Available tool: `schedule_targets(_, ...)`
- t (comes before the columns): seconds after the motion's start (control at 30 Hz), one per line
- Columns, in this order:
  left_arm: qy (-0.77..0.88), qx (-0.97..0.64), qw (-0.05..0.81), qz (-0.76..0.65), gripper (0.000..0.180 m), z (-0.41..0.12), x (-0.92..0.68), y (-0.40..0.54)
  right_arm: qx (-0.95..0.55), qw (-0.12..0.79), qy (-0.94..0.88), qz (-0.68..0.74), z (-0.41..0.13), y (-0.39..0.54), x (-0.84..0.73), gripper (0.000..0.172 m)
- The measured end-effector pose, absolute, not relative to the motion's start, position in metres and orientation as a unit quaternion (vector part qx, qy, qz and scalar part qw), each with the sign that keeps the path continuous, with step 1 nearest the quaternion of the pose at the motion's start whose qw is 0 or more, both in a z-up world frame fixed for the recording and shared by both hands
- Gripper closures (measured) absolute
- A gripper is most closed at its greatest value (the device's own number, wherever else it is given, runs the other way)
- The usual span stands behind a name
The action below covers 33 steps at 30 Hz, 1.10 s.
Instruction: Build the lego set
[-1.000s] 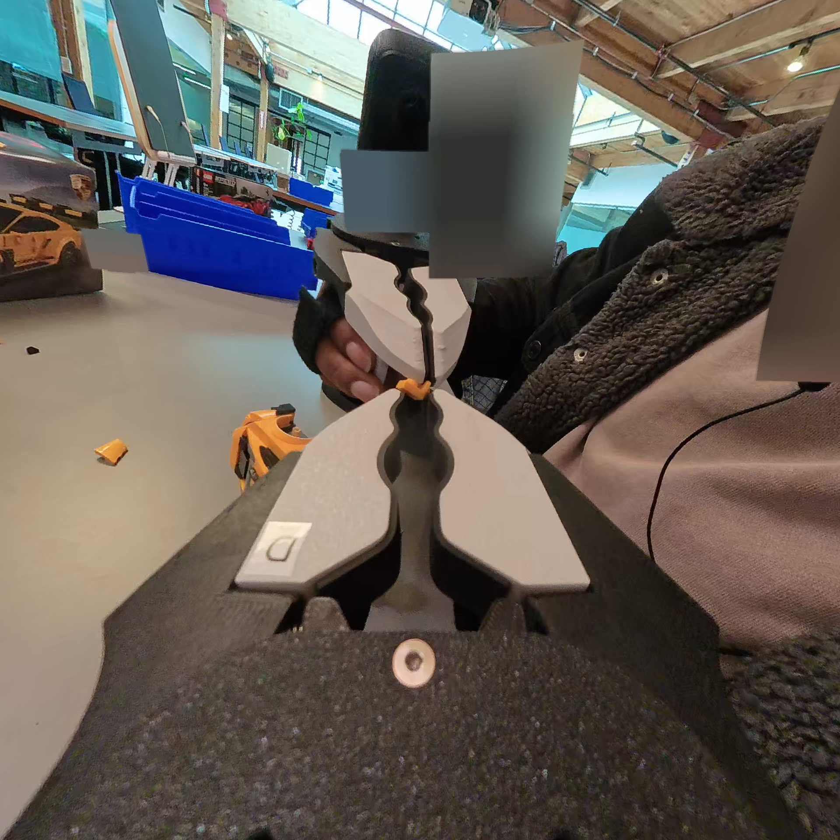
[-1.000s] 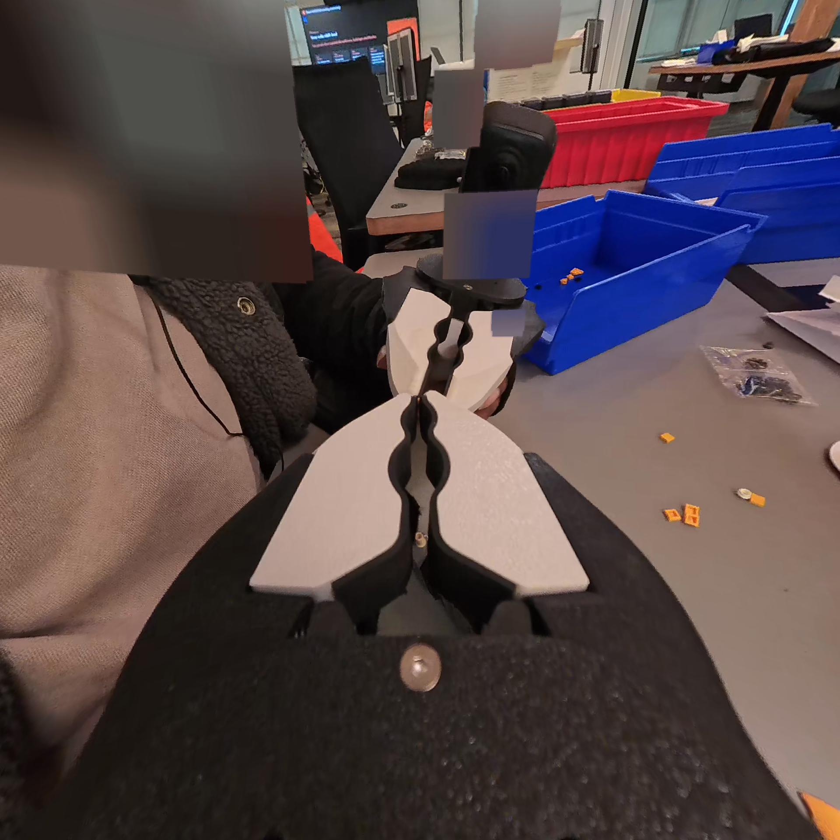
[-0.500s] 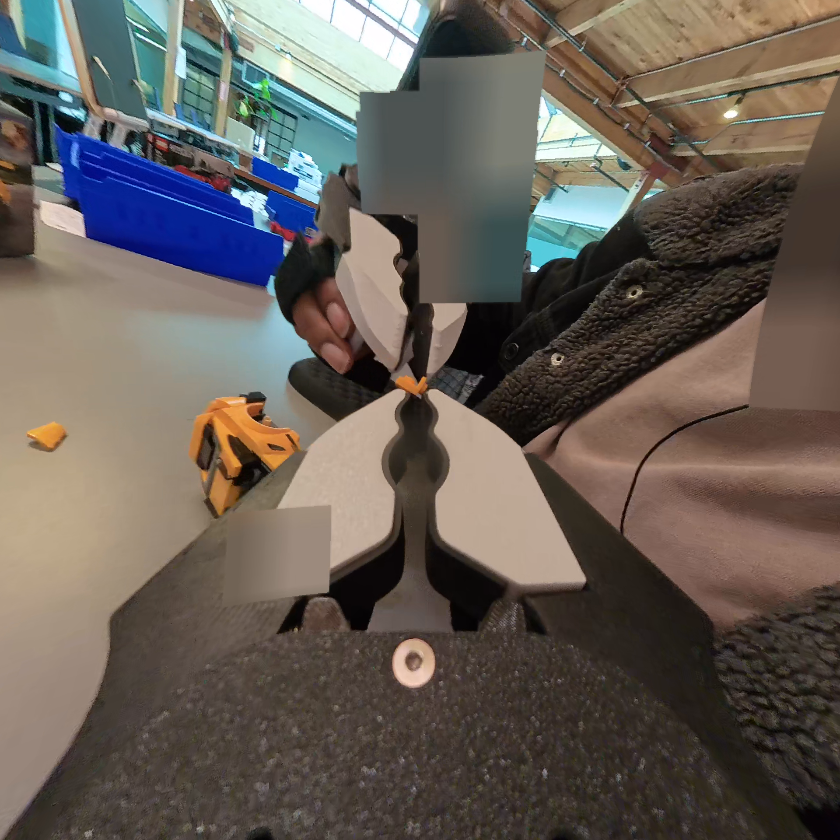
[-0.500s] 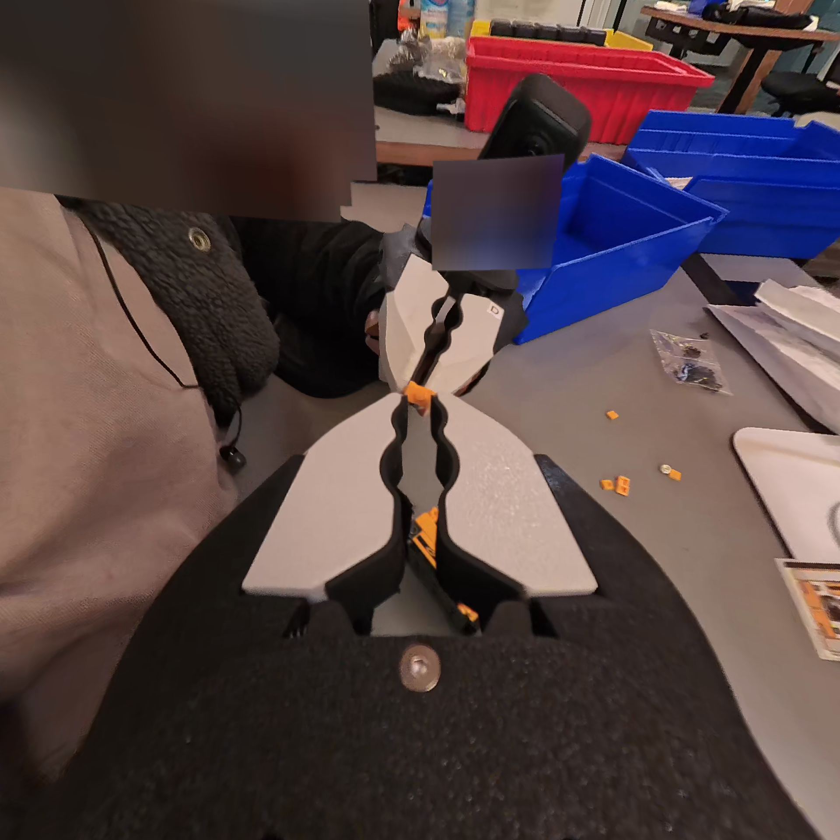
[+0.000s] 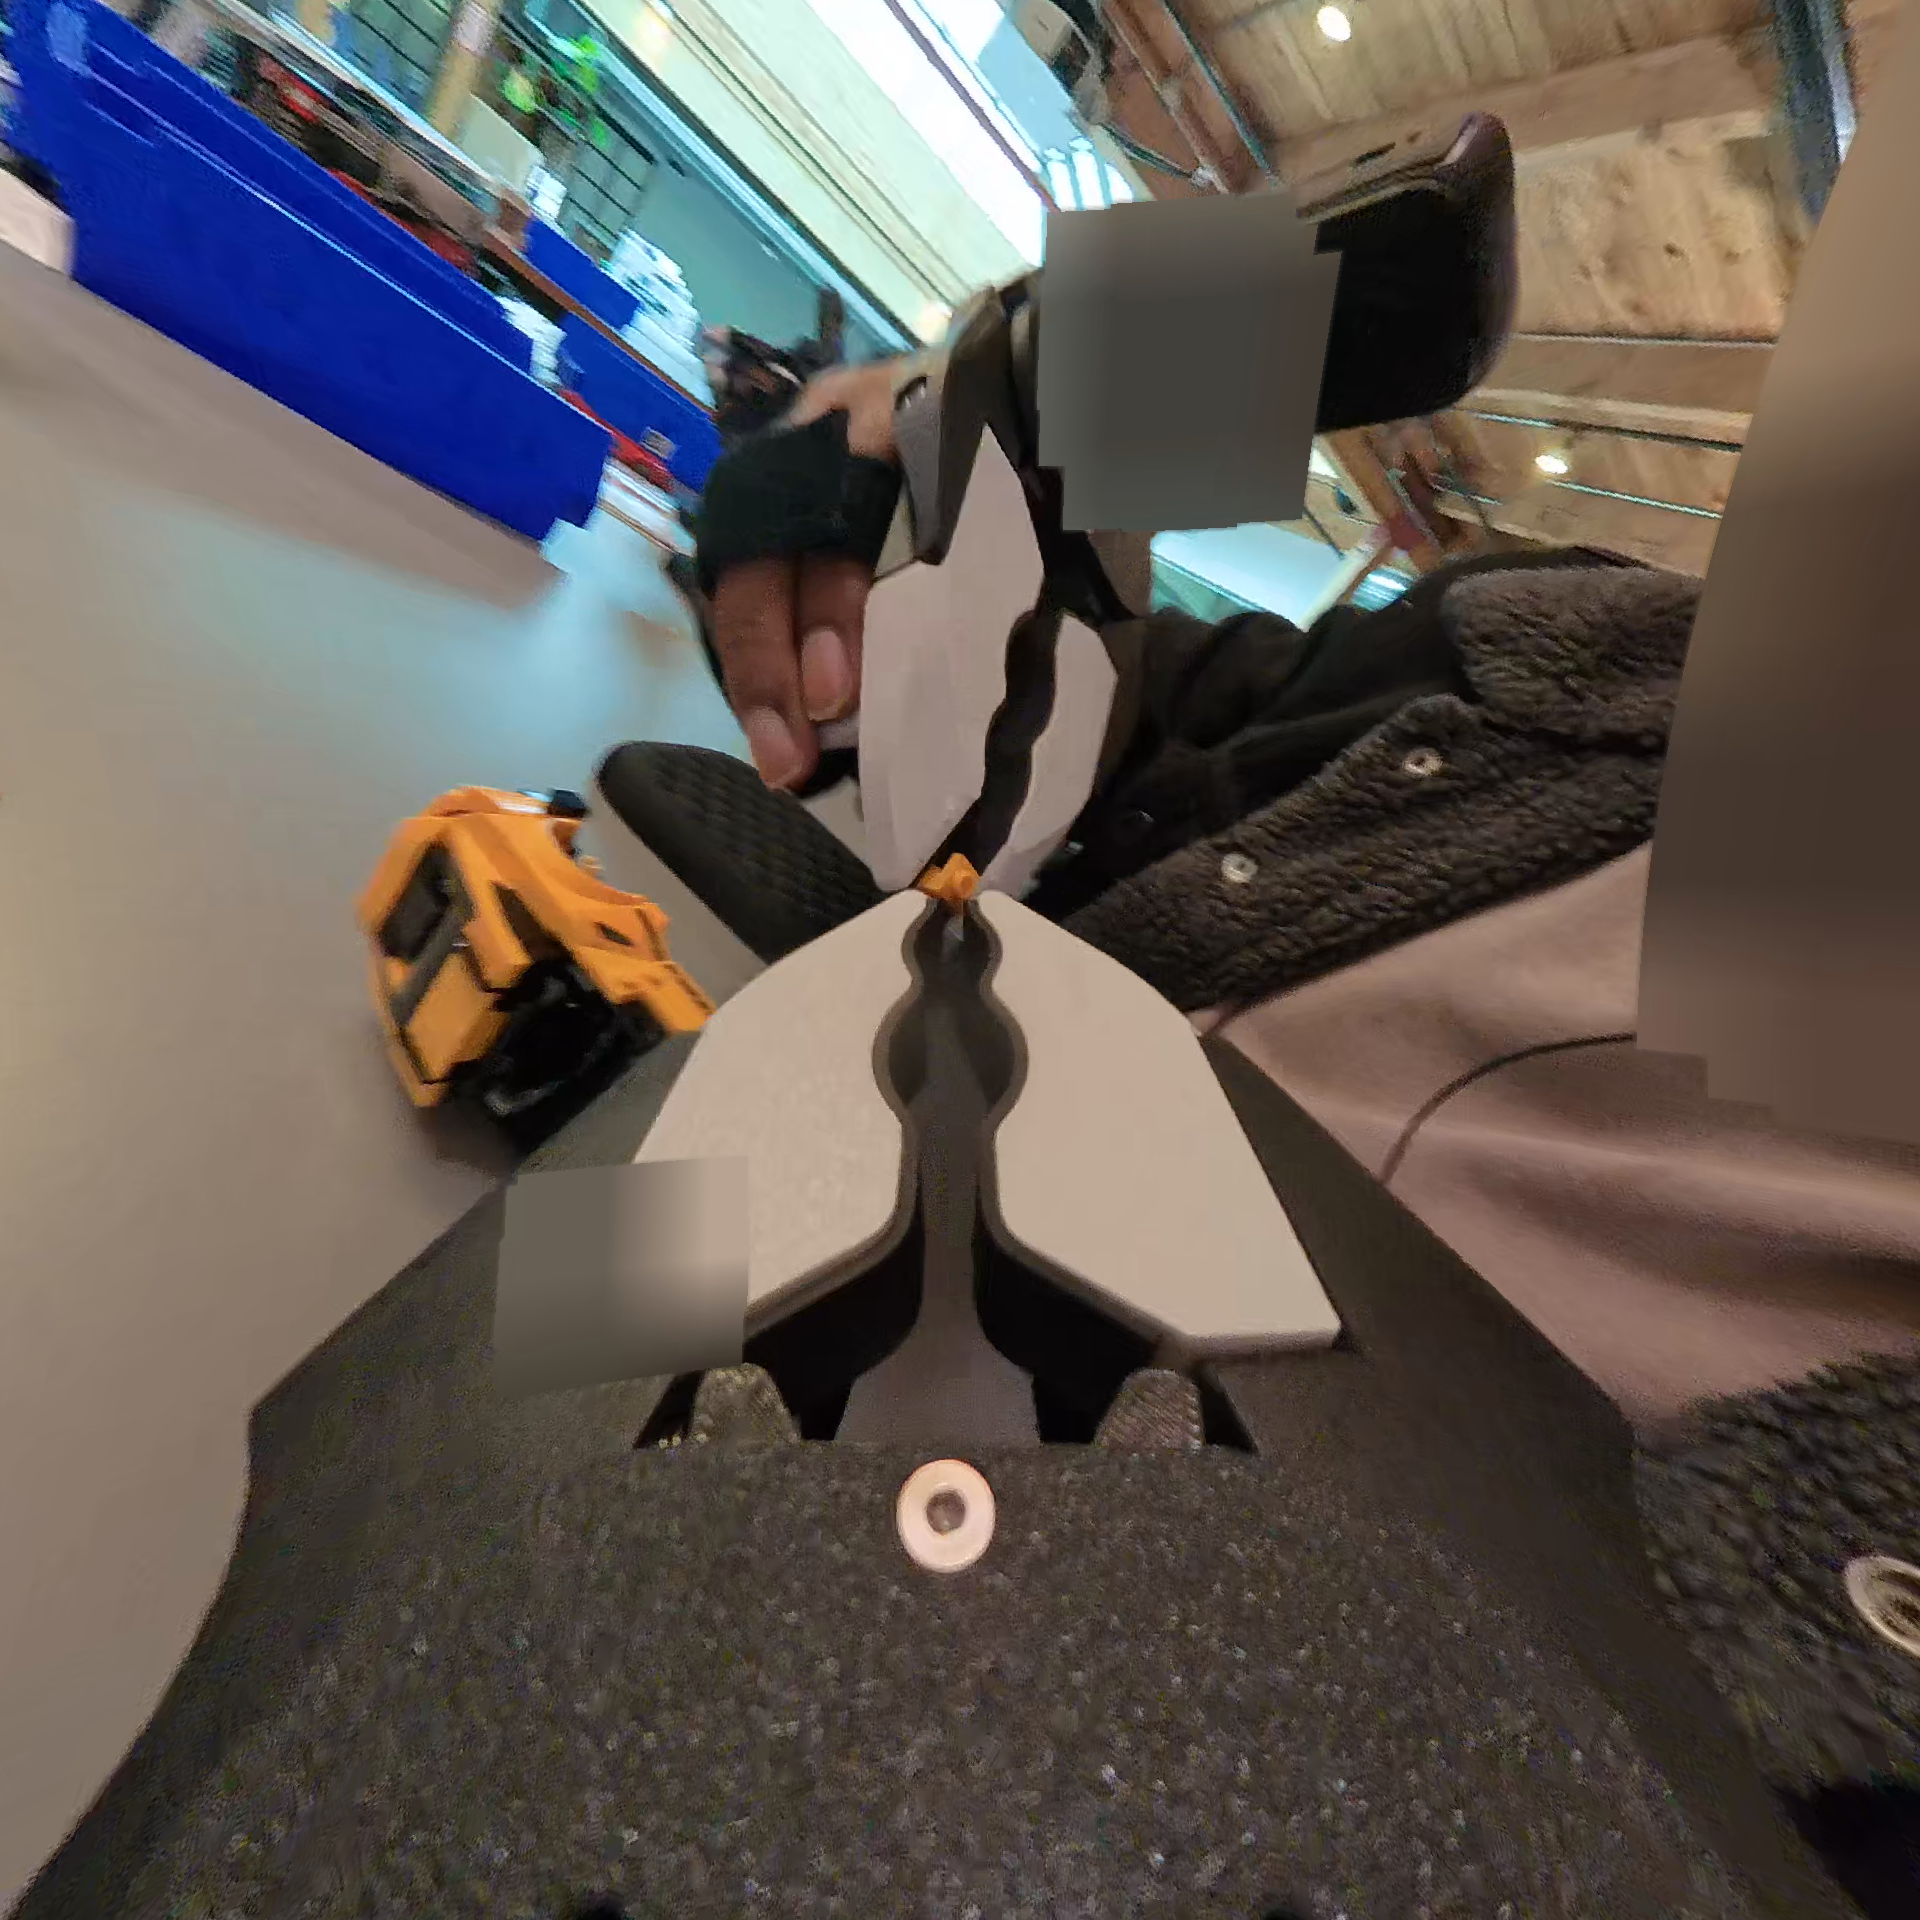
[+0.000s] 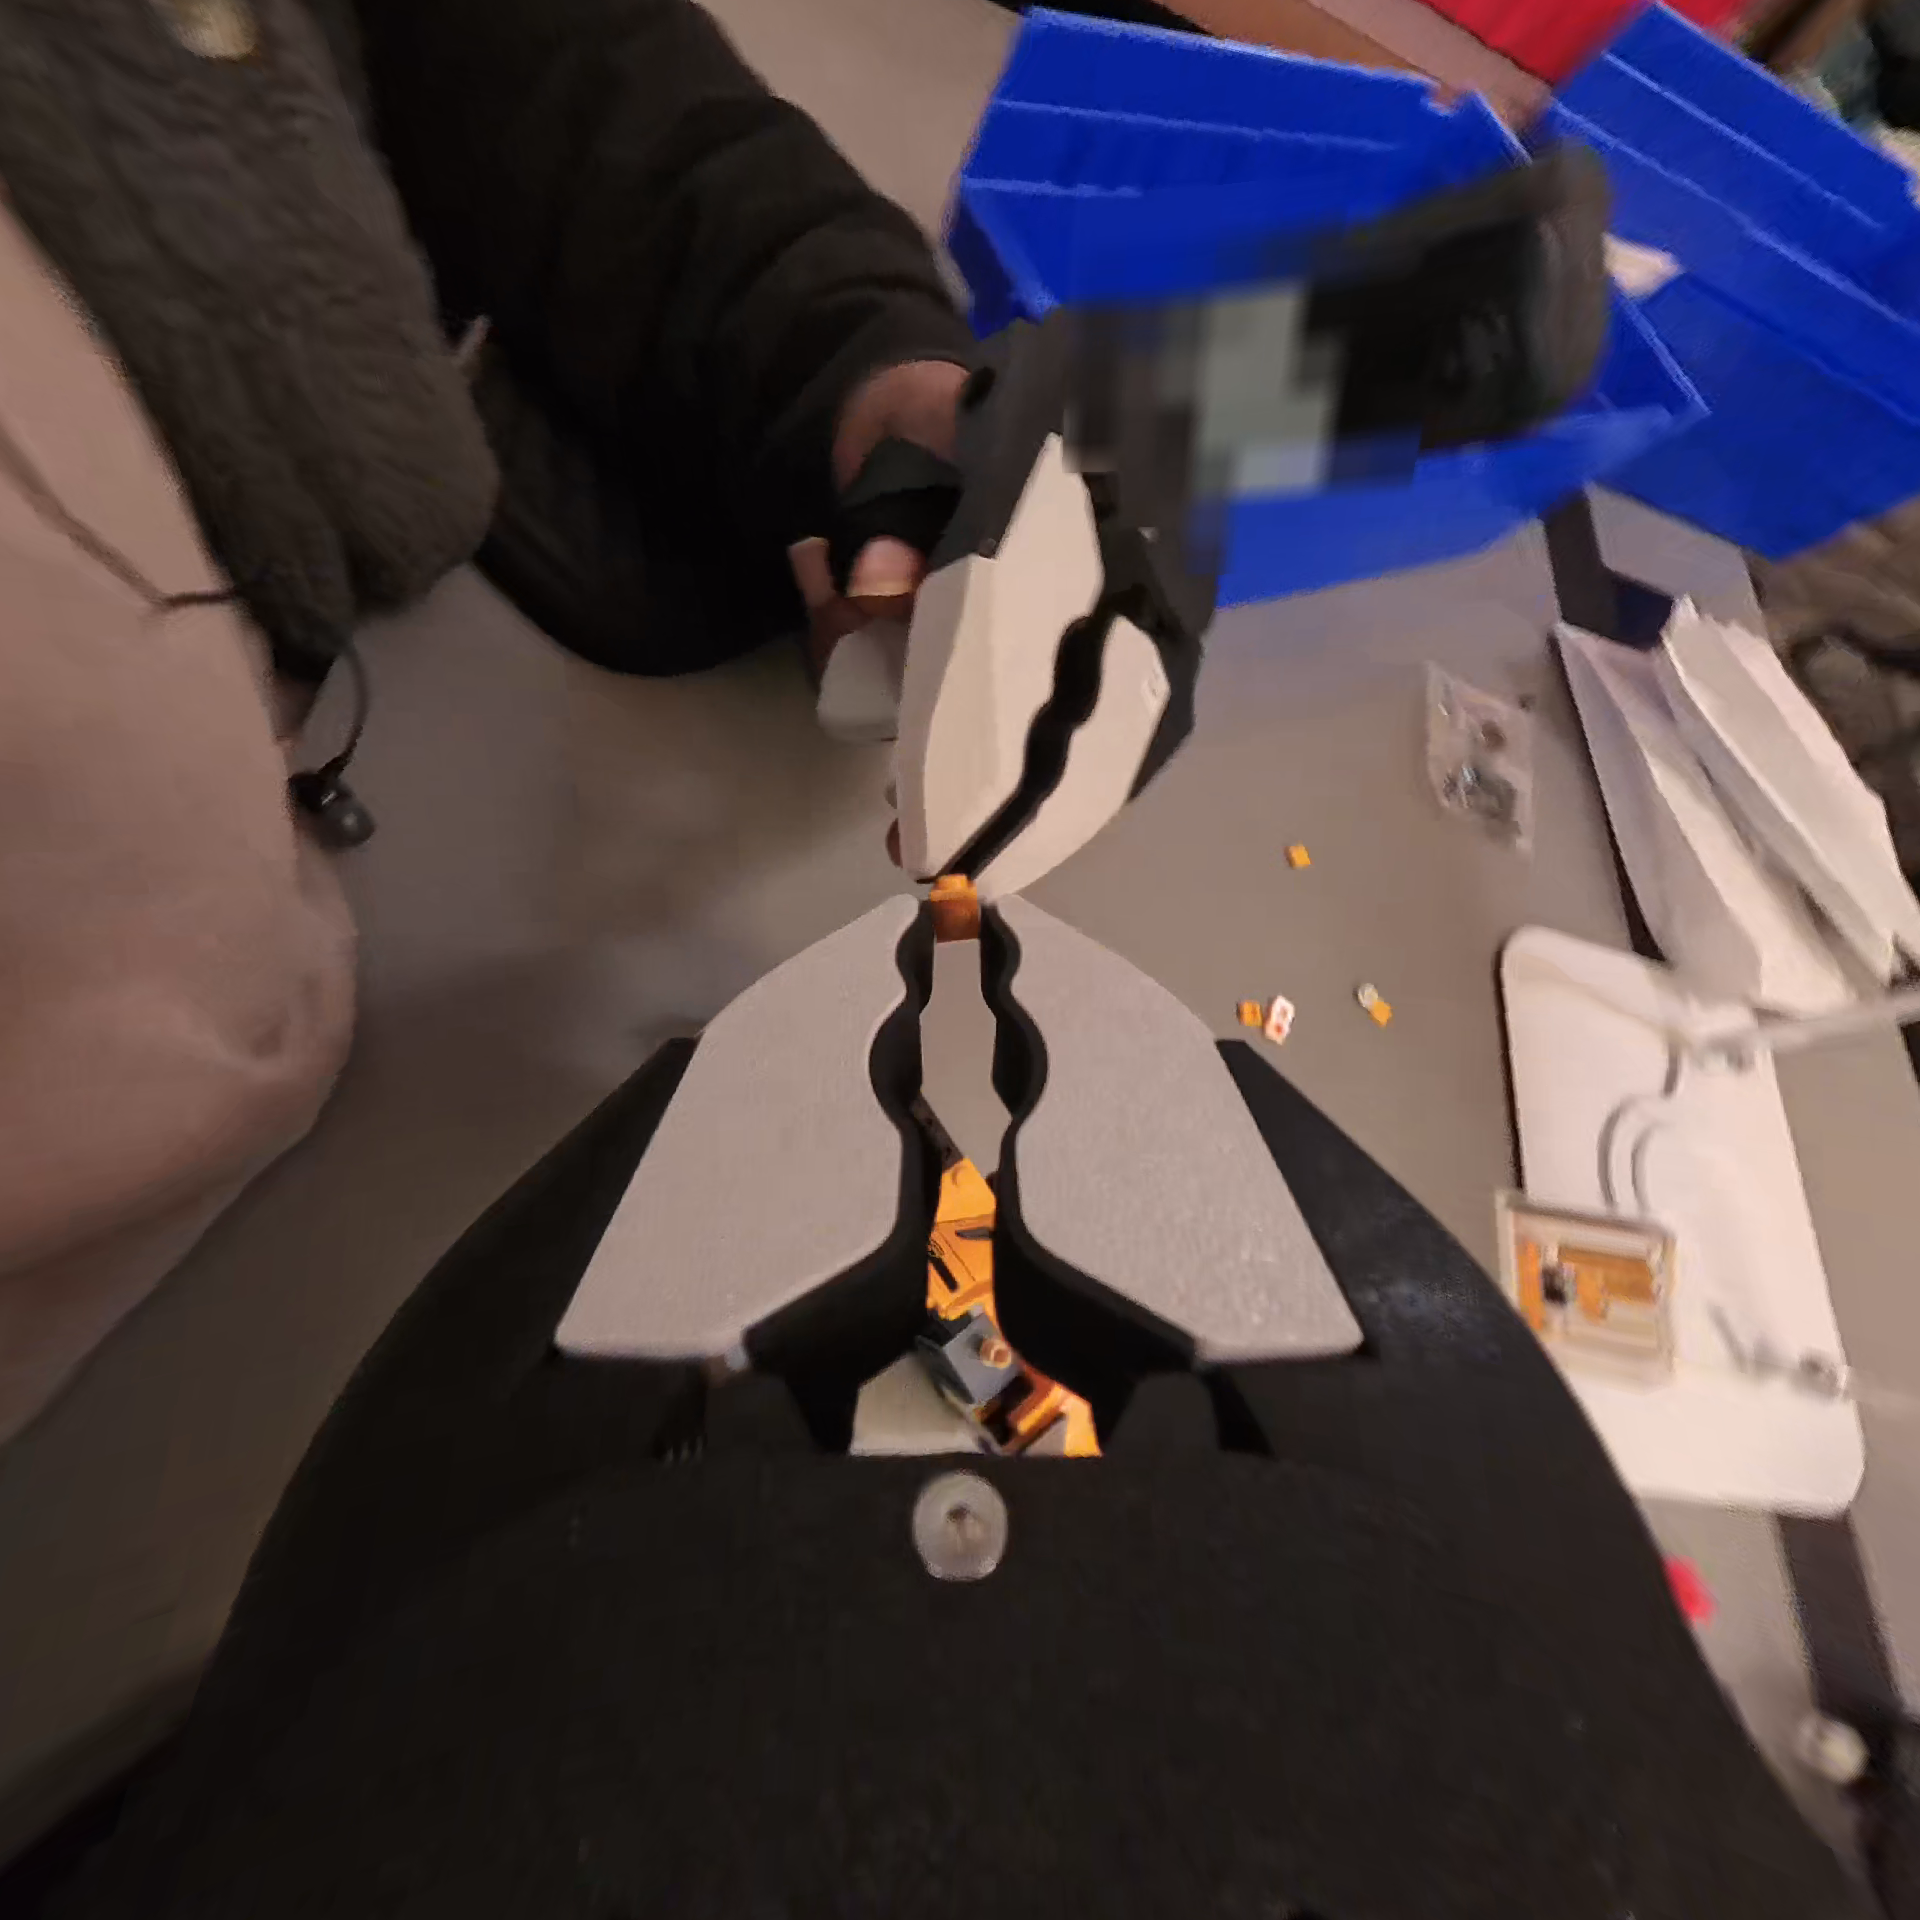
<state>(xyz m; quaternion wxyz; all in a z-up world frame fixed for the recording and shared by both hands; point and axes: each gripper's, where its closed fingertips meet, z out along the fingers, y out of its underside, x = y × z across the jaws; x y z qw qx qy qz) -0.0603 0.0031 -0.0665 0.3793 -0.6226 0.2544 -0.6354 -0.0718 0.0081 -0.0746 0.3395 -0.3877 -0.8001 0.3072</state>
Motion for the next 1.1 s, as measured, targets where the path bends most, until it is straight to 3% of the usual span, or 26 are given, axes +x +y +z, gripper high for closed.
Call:
schedule_targets(0.2, 0.209, -0.662, 0.431, -0.576, 0.164, -0.071, -0.068, 0.025, -0.517, 0.389, -0.710, 0.279, -0.083, 0.029, -0.079, 0.164)
schedule_targets(0.47, 0.171, -0.674, 0.402, -0.596, 0.171, -0.077, -0.070, 0.029, -0.556, 0.426, -0.669, 0.249, -0.090, 0.031, -0.082, 0.164)
schedule_targets(0.9, 0.155, -0.646, 0.265, -0.699, 0.174, -0.080, -0.063, 0.019, -0.379, 0.370, -0.813, 0.239, -0.080, 0.019, -0.074, 0.161)
schedule_targets(1.1, 0.163, -0.642, 0.247, -0.707, 0.174, -0.080, -0.061, 0.020, -0.334, 0.308, -0.861, 0.229, -0.079, 0.017, -0.070, 0.162)
